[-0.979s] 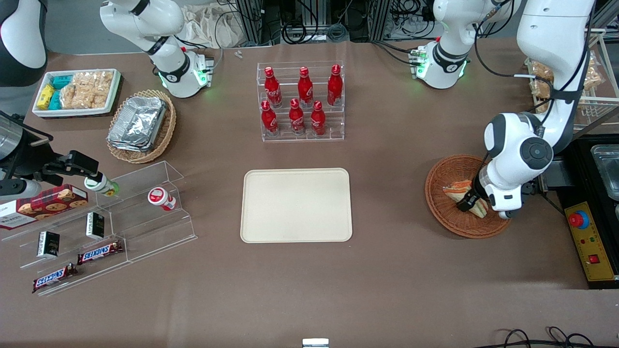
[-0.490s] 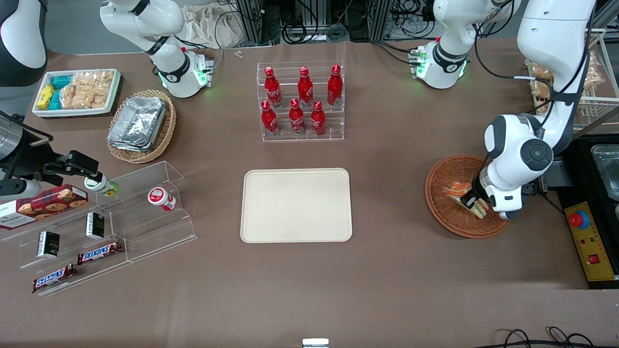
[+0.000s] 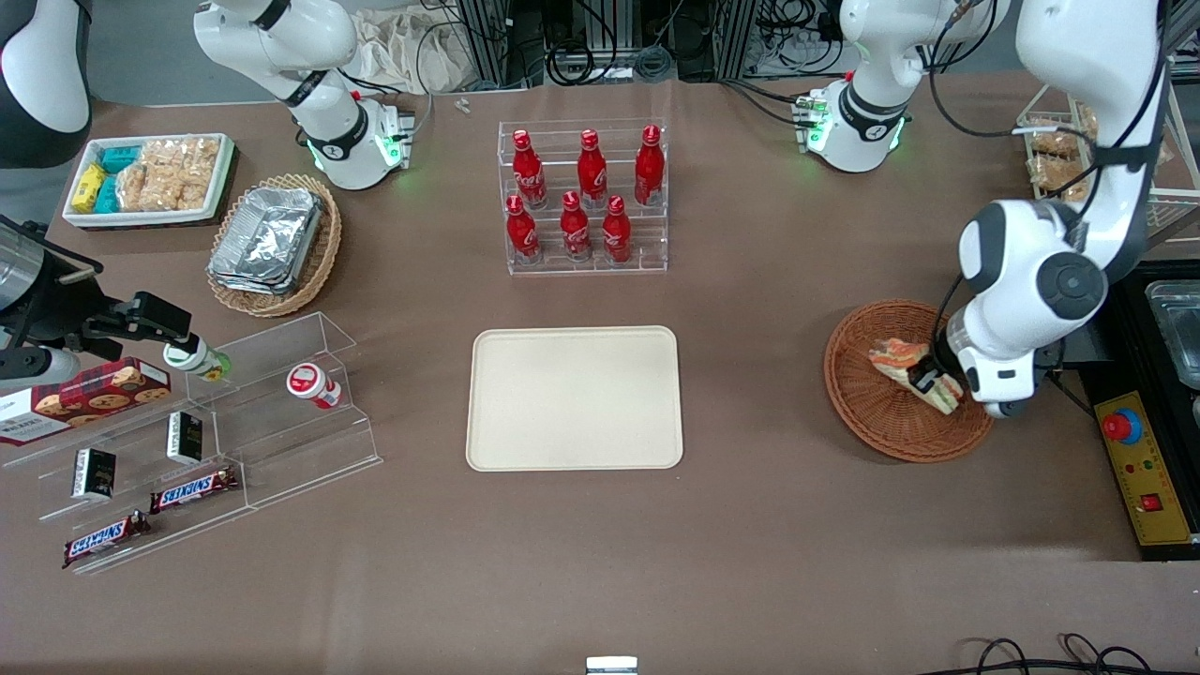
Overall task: Place sandwich from basket to tray
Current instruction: 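Close the left gripper on the sandwich and lift it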
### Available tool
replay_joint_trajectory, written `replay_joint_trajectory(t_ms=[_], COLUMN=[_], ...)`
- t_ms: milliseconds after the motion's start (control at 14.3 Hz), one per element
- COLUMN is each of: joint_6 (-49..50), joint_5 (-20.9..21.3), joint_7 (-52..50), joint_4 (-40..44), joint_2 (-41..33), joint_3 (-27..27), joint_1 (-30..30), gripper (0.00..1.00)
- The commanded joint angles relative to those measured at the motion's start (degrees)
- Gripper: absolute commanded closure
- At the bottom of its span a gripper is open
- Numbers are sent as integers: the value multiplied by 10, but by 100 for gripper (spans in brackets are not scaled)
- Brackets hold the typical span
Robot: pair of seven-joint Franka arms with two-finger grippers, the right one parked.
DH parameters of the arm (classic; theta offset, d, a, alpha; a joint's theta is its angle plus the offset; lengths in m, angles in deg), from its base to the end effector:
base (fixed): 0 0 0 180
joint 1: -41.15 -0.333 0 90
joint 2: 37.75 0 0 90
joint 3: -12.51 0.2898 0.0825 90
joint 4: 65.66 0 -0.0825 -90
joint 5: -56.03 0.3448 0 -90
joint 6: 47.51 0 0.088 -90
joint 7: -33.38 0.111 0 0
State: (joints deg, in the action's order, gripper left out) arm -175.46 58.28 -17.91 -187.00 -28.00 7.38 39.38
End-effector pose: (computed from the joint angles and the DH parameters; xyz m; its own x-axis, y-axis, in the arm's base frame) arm 0.5255 -0.0290 0.3249 0.6871 0.7262 -0.0225 0.7246 -0.6873 -0.0513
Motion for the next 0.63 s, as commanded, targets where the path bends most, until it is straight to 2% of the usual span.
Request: replay_joint_trajectory(t_ms=[0, 420, 559], joint_6=[71, 318, 343], joint_5=[8, 0, 1], joint_7=[16, 38, 38], joint_4=[28, 276, 333], joint_2=[-38, 16, 47], joint_3=[-14, -103, -154], joint_1=[1, 1, 1], gripper=[84, 83, 82])
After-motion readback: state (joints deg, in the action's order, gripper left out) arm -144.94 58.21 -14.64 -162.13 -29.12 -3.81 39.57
